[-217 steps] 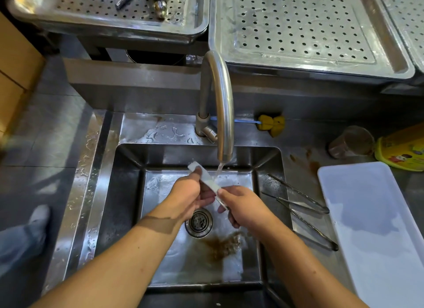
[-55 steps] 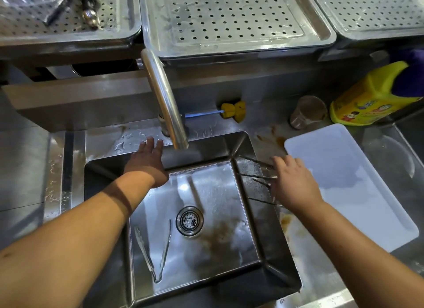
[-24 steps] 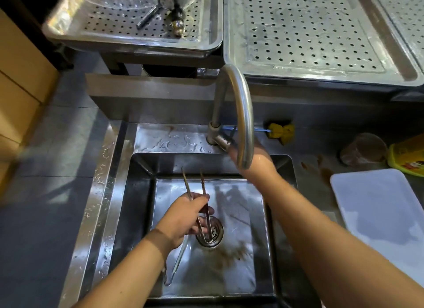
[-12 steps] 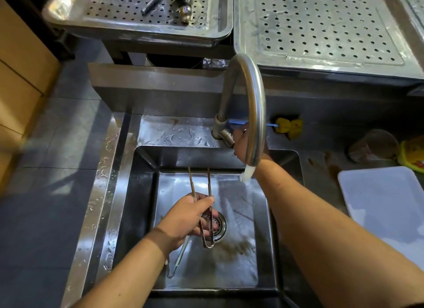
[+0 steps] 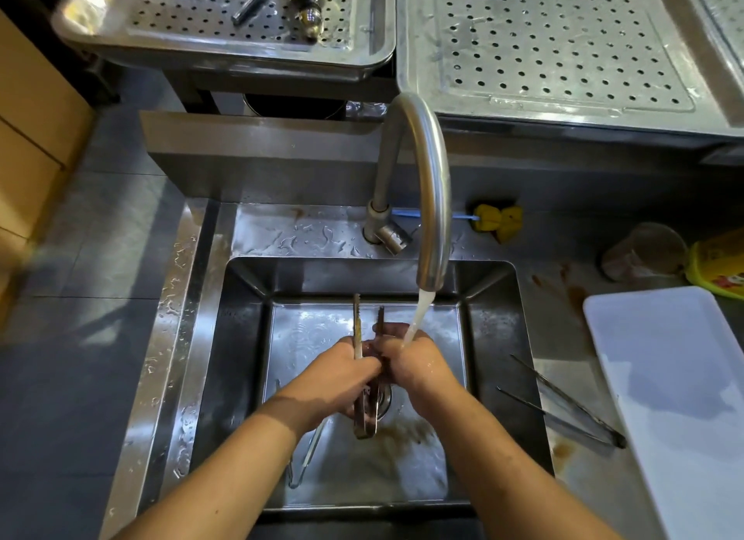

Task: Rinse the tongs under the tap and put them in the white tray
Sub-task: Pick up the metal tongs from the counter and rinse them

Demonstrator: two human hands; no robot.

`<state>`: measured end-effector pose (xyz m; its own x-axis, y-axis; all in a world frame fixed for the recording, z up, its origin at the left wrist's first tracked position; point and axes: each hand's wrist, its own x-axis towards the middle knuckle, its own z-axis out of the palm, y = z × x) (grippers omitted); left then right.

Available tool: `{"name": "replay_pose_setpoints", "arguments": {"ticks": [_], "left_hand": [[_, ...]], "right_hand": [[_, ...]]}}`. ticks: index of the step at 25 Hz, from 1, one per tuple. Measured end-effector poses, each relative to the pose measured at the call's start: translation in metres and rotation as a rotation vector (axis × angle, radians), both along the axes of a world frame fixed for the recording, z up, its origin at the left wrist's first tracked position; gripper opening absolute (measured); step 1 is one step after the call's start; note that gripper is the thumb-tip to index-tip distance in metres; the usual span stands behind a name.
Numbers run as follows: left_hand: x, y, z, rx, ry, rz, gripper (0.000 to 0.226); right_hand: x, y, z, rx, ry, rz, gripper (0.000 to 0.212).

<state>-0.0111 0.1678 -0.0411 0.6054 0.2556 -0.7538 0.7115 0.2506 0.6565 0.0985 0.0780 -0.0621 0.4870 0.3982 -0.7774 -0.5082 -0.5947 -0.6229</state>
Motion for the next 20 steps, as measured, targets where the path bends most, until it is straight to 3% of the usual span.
{"name": "replay_pose_setpoints", "arguments": {"ticks": [3,10,20], "left_hand": [[0.002,-0.01,0.006,-0.086,-0.047,-0.09,0.021],[0.002,-0.021,0.001,-0.007,-0.017,-0.018,0.025],[0.003,-0.023,0.002,-0.101,-0.005,0.029,0.03]], "right_hand": [[0.001,-0.009,-0.003,-0.08,-0.064,-0.036,0.008],[0.009,0.0,0.008,-0.117,-0.149,0.228,0.01],[0.004,-0.005,0.008,-0.089,-0.106,0.149,0.014]]}}
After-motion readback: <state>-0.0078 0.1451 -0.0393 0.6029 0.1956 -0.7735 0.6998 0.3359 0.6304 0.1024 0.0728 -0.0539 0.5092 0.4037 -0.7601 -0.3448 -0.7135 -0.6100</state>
